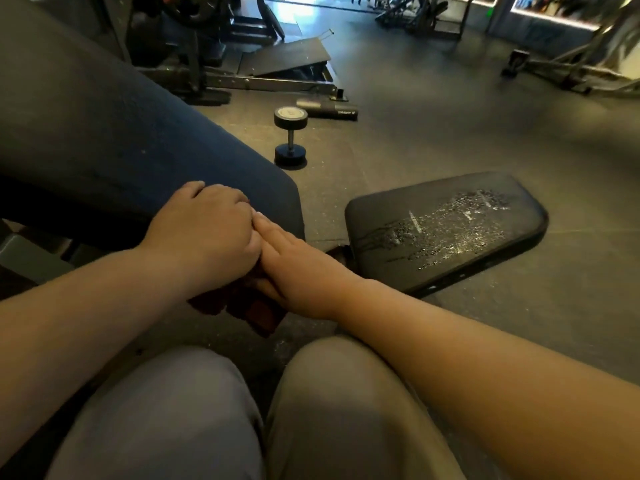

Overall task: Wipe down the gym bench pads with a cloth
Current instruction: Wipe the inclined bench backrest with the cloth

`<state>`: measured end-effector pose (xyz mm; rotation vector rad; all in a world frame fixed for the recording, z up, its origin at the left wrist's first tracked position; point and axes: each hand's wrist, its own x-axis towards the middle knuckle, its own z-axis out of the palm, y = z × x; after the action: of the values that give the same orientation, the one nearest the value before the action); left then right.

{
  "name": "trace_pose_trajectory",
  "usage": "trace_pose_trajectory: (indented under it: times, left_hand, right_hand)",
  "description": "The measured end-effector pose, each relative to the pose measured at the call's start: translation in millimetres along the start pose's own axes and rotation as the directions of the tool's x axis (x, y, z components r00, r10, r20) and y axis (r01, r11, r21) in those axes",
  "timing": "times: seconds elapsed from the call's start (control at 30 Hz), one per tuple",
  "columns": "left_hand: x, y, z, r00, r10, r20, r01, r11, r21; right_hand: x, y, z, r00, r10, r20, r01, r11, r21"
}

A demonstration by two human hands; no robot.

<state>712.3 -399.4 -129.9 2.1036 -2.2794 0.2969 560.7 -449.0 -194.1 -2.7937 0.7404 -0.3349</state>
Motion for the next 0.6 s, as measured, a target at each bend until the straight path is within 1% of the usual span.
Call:
trace_pose_trajectory:
  times: [0.03,0.1,0.2,0.27,0.33,0.47,0.5,0.6]
  left_hand:
    - [3.0,-0.2,0.0,1.000,0.013,0.000,-0.013,1.000,-0.007]
    - [6.4,-2.2,-0.3,0.999,0.048,0.023,-0.049,0.998,0.032]
    - [6.1,-3.1,-0.4,0.994,0.090,0.069,-0.097,0.990,0.100]
    - [7.0,-3.4,-0.2,0.990,0.098,0.100,-0.109,0.988,0.111]
    - [12.8,-1.8,1.7,0.985,0.114,0.131,-0.129,0.985,0.114]
    - [34.6,5.6,8.5,0.971,0.144,0.188,-0.155,0.987,0.043]
    - [39.6,7.6,9.7,0.970,0.152,0.188,-0.161,0.986,0.033]
    - [45.8,9.9,13.3,0.963,0.181,0.202,-0.189,0.982,0.017]
  right_hand:
    - [-4.4,6.3,-2.8,0.999,-0.022,0.027,0.023,1.000,-0.016]
    - [-15.3,22.2,-4.5,0.996,-0.051,0.073,0.055,0.997,-0.062]
    - [-30.7,43.8,-6.2,0.989,-0.030,0.142,0.050,0.989,-0.140]
    - [-29.0,45.4,-11.0,0.977,-0.032,0.212,0.074,0.979,-0.191]
    - [-18.2,34.9,-14.6,0.966,-0.014,0.258,0.061,0.983,-0.174]
    - [-11.7,14.8,-11.3,0.972,0.081,0.218,-0.073,0.996,-0.042]
    - [-14.8,14.3,-12.4,0.975,0.084,0.207,-0.076,0.996,-0.045]
    - [-21.0,21.1,-17.1,0.976,0.055,0.209,-0.023,0.988,-0.154]
